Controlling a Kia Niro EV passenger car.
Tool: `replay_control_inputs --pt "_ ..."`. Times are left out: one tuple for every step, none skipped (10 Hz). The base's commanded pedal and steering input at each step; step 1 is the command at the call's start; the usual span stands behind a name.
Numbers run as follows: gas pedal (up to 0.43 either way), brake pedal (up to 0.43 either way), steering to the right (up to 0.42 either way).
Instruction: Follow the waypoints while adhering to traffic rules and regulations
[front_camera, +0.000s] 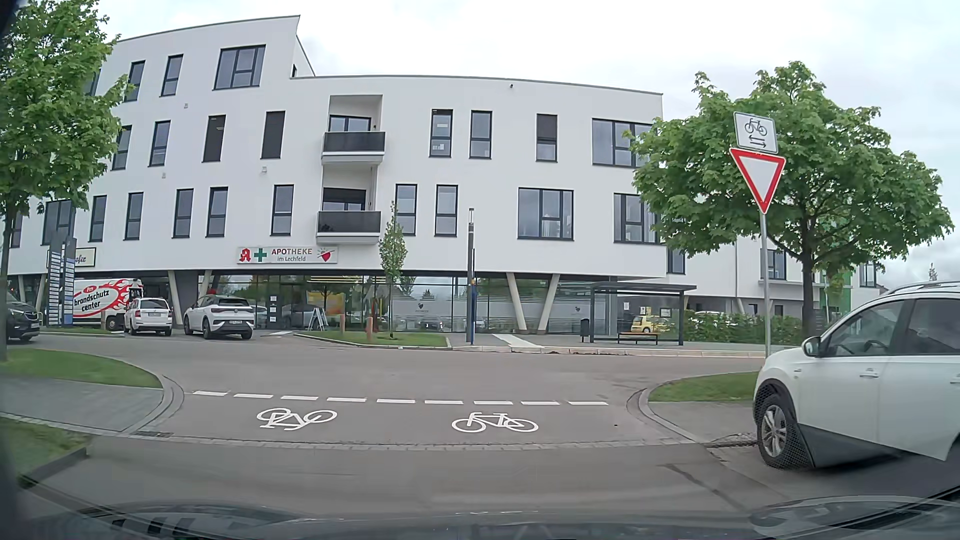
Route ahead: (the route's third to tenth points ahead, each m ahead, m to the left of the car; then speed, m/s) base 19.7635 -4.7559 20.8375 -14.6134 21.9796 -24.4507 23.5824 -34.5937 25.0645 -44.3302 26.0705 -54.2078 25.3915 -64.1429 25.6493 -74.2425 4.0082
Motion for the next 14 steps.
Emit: replay_control_inputs --pt "0.0 0.171 -0.024" --pt "0.0 0.177 -0.024" --pt "0.0 0.171 -0.024" --pt "0.0 0.159 -0.025" --pt "0.0 0.11 -0.026" --pt "0.0 0.098 -0.026" --pt "0.0 0.085 -0.028" --pt "0.0 0.067 -0.03" --pt "0.0 0.018 -0.031" --pt "0.0 0.012 -0.033" --pt "0.0 0.012 -0.039" --pt "0.0 0.012 -0.051" --pt "0.0 0.012 -0.056" --pt "0.0 0.012 -0.057"
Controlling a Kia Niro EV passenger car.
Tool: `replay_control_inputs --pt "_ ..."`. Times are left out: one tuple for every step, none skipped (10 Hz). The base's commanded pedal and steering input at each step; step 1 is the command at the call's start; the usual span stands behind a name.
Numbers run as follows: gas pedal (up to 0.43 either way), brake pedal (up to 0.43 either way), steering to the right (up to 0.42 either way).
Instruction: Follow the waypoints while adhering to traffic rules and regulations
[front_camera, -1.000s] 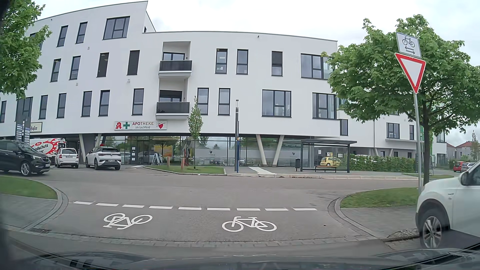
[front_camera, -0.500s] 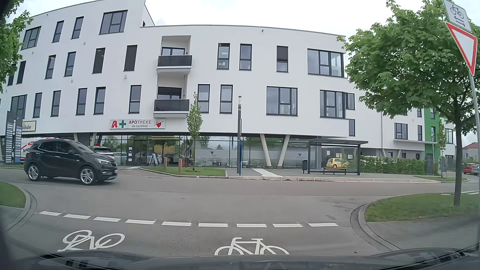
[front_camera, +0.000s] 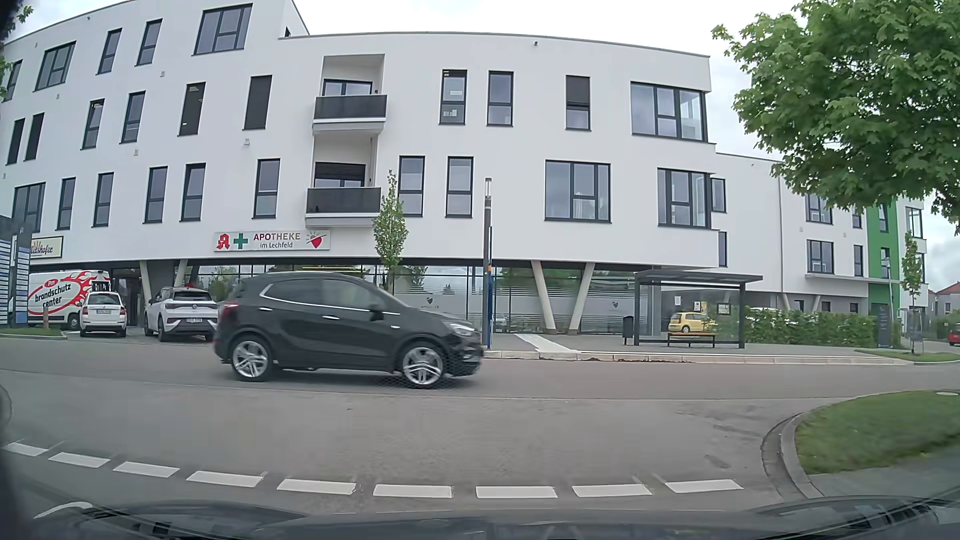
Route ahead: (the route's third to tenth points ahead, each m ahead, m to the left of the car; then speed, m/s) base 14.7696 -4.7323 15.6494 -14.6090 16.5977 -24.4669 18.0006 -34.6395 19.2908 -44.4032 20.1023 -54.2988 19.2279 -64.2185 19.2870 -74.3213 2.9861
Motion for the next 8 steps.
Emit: replay_control_inputs --pt "0.13 0.018 -0.06" --pt "0.13 0.018 -0.058" --pt "0.098 0.012 -0.056" --pt "0.098 0.018 -0.053" --pt "0.11 0.012 -0.047" --pt "0.11 0.012 -0.04" --pt "0.11 0.012 -0.028" --pt "0.11 0.012 -0.013"
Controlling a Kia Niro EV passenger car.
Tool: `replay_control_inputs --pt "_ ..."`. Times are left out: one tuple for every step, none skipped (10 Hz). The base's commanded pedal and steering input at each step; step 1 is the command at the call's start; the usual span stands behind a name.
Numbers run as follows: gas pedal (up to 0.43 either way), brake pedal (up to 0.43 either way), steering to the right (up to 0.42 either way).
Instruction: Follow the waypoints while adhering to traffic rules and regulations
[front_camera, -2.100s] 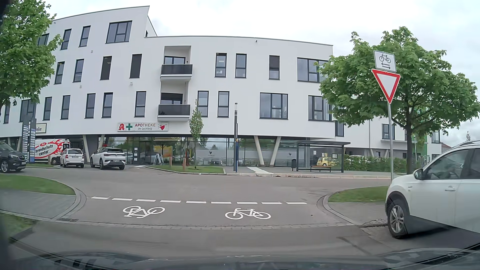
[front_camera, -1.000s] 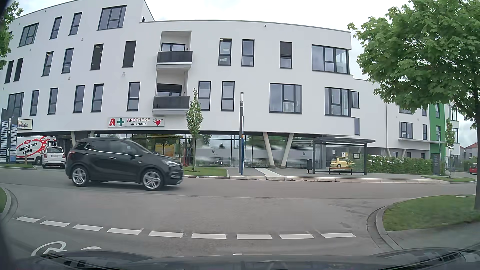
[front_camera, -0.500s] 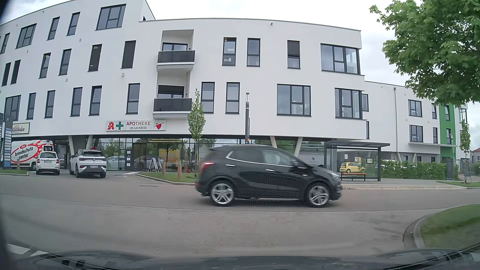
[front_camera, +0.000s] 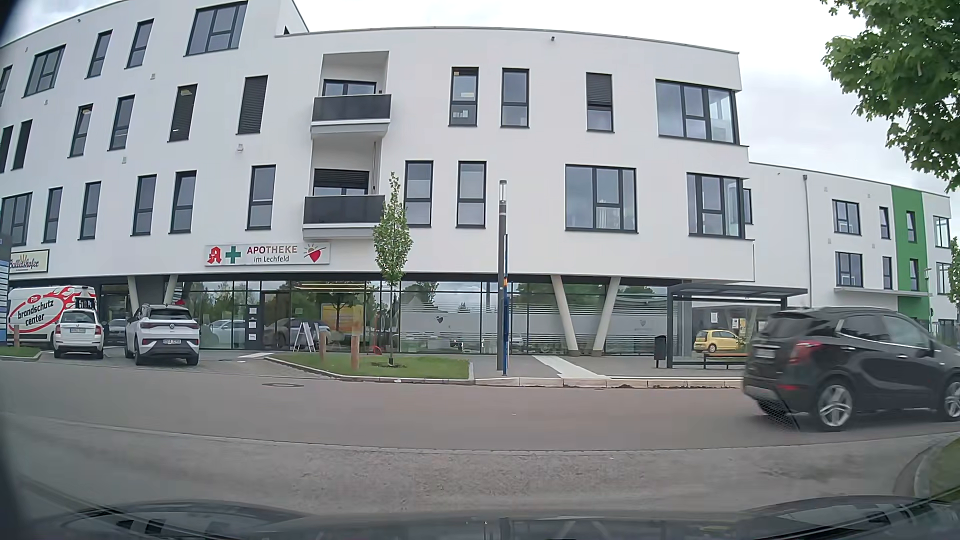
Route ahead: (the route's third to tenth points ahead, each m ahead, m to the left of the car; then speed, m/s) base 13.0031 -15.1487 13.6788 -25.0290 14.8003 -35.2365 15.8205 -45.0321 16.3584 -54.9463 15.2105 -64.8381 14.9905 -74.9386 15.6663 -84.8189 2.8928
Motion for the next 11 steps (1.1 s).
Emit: replay_control_inputs --pt "0.11 0.018 0.003" --pt "0.11 0.012 0.029" --pt "0.11 0.012 0.058" --pt "0.11 0.018 0.086" --pt "0.11 0.012 0.125" --pt "0.11 0.018 0.156" --pt "0.11 0.018 0.194" --pt "0.11 0.018 0.229" --pt "0.11 0.012 0.266" --pt "0.11 0.018 0.306" --pt "0.11 0.012 0.337"
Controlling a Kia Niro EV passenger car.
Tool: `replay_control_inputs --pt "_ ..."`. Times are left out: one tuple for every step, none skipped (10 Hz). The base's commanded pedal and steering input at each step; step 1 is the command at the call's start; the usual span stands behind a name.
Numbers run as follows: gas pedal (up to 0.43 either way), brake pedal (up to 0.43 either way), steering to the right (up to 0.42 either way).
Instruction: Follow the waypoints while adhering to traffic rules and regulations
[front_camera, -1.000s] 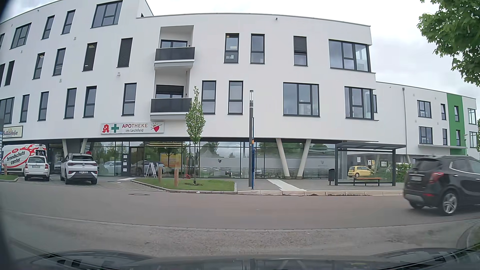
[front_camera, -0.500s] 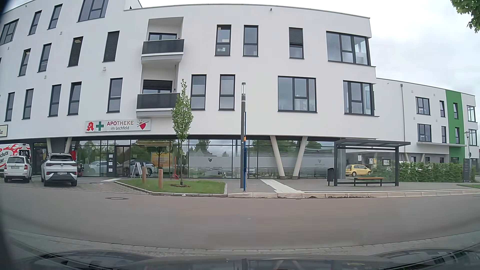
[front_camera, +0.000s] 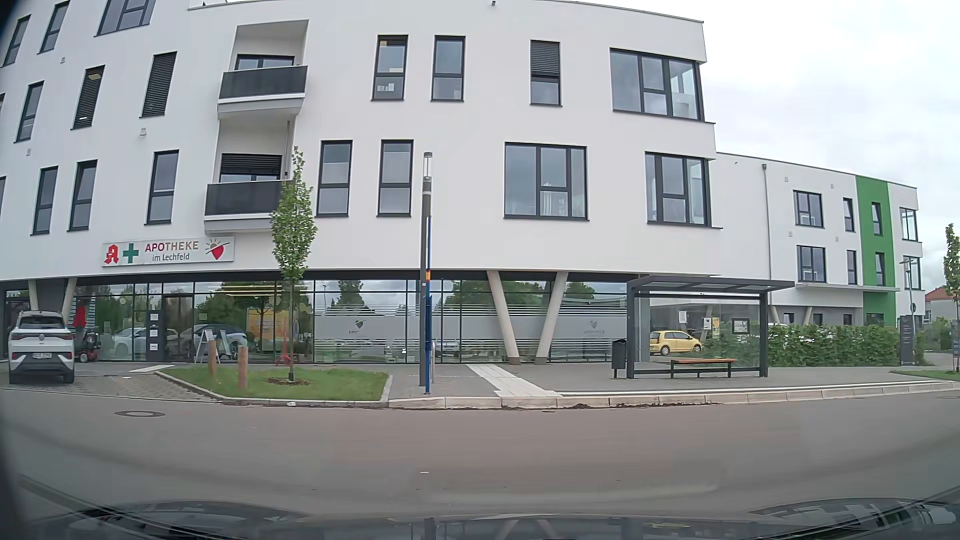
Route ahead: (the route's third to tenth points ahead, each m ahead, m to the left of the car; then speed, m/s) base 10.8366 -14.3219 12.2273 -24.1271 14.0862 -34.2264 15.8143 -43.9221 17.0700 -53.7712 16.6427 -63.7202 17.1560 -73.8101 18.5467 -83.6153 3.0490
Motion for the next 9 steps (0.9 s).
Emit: replay_control_inputs --pt "0.118 0.012 0.384" --pt "0.118 0.012 0.422" --pt "0.118 0.012 0.479" --pt "0.118 0.012 0.523" --pt "0.118 0.012 0.554" --pt "0.118 0.012 0.569" --pt "0.13 0.012 0.574" --pt "0.13 0.012 0.574" --pt "0.189 0.012 0.588"
